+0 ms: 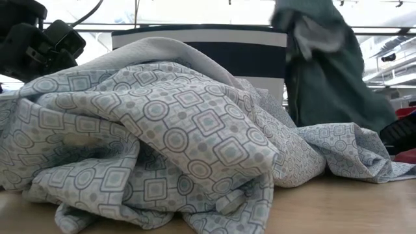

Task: Sort clothes
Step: Put the green patient gown into the bin

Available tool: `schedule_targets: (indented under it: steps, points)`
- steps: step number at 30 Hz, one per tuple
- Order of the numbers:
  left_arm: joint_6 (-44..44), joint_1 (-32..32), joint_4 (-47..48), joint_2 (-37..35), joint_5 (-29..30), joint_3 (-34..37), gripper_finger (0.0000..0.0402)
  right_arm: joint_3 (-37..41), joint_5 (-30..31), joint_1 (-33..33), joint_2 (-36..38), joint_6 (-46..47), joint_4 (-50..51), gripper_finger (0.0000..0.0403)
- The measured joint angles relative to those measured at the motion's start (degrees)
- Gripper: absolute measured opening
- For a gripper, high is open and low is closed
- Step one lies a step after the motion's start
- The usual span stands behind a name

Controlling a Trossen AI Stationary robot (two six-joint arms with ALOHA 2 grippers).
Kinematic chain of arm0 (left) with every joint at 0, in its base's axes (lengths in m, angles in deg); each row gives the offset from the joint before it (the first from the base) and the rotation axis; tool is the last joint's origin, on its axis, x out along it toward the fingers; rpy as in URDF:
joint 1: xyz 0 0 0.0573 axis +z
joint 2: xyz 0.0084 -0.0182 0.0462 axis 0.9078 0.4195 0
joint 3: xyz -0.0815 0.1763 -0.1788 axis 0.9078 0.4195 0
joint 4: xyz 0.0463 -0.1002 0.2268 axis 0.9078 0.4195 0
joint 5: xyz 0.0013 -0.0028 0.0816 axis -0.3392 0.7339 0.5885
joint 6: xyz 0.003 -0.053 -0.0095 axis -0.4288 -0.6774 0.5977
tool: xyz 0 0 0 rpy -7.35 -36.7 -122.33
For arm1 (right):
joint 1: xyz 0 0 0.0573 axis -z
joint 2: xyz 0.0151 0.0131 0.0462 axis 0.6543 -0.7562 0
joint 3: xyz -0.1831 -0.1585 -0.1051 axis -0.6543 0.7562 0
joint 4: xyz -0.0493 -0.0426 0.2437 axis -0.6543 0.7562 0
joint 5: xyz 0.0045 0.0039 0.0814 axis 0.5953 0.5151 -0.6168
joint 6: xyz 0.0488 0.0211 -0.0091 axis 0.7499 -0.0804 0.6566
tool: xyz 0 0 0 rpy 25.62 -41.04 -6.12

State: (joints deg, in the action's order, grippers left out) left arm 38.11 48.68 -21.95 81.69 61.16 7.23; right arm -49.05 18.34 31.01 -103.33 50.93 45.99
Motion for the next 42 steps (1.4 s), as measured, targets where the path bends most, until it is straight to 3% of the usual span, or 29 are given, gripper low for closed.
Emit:
schedule_targets:
  steps: [6, 9, 12, 21, 26, 36, 39, 42]
  points:
    - [0.00, 0.00, -0.34, -0.02, 0.19, 0.00, 0.0099, -13.90, 0.47, 3.52, -7.98, -23.76, -20.46, 0.0013]
    - [0.00, 0.00, -0.32, -0.02, 0.45, 0.00, 0.0099, -18.33, -3.21, 6.53, -12.09, -33.42, -30.65, 0.0013]
    - [0.00, 0.00, -0.23, 0.00, 0.70, 0.00, 0.0099, -16.99, -9.68, 9.90, -14.10, -39.82, -42.16, 0.0013]
    - [0.00, 0.00, -0.24, -0.02, 0.89, 0.00, 0.0099, -16.97, -28.63, 19.47, -23.22, -40.63, -62.91, 0.0013]
    - [0.00, 0.00, -0.16, 0.00, 0.92, 0.00, 0.0099, -16.95, -38.52, 21.77, -29.98, -40.19, -79.79, 0.0013]
    - [0.02, 0.00, -0.17, 0.00, 0.94, 0.00, 0.0099, -16.95, -47.32, 24.10, -43.73, -39.50, -114.31, 0.0013]
    - [0.02, 0.00, -0.11, 0.00, 1.02, 0.00, 0.0099, -16.95, -47.54, 24.74, -46.14, -37.97, -119.17, 0.0013]
    - [0.02, 0.00, -0.07, 0.00, 1.02, 0.00, 0.0099, -16.95, -50.02, 25.39, -46.85, -37.02, -116.44, 0.0013]
